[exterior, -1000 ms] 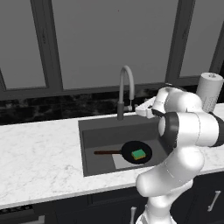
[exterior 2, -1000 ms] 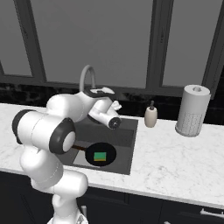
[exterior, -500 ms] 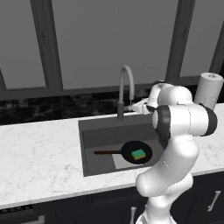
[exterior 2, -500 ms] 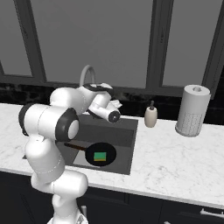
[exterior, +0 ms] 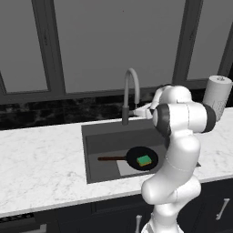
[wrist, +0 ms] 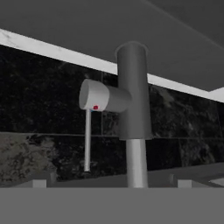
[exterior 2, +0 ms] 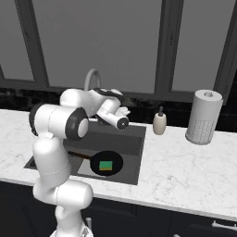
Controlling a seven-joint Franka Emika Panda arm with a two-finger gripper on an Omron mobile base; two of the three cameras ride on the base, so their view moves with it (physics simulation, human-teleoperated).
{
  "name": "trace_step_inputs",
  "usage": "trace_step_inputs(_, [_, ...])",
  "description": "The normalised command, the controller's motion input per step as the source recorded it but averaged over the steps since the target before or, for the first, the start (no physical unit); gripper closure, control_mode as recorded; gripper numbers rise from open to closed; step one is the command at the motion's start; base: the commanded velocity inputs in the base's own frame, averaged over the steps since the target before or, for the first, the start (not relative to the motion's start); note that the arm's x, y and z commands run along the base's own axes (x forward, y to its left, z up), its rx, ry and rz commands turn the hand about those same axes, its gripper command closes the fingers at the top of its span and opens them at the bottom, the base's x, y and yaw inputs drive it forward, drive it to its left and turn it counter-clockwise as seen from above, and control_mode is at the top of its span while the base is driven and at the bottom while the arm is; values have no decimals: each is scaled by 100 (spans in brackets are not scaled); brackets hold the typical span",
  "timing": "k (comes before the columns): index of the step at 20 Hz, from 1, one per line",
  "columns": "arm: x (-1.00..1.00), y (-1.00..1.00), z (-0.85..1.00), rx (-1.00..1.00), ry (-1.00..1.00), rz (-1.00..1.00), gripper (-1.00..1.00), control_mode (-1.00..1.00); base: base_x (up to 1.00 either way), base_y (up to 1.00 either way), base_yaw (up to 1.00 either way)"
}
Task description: Pick the pan and sponge and place them into the sink. Then turn on the water.
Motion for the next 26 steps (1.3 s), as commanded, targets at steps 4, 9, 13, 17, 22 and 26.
trace_step_inputs(4, [29, 0, -20, 3, 0, 0, -100, -100, 0, 0, 0])
trace_step_inputs(9, [31, 0, -11, 4, 0, 0, -100, -100, 0, 0, 0])
trace_step_inputs(13, [29, 0, -6, 5, 0, 0, -100, -100, 0, 0, 0])
trace_step_inputs(17, [30, -1, -4, 5, 0, 0, -100, -100, 0, 0, 0])
trace_step_inputs(22, [30, -3, -7, 5, 0, 0, -100, -100, 0, 0, 0])
trace_step_inputs(26, [27, -1, -11, 4, 0, 0, -100, -100, 0, 0, 0])
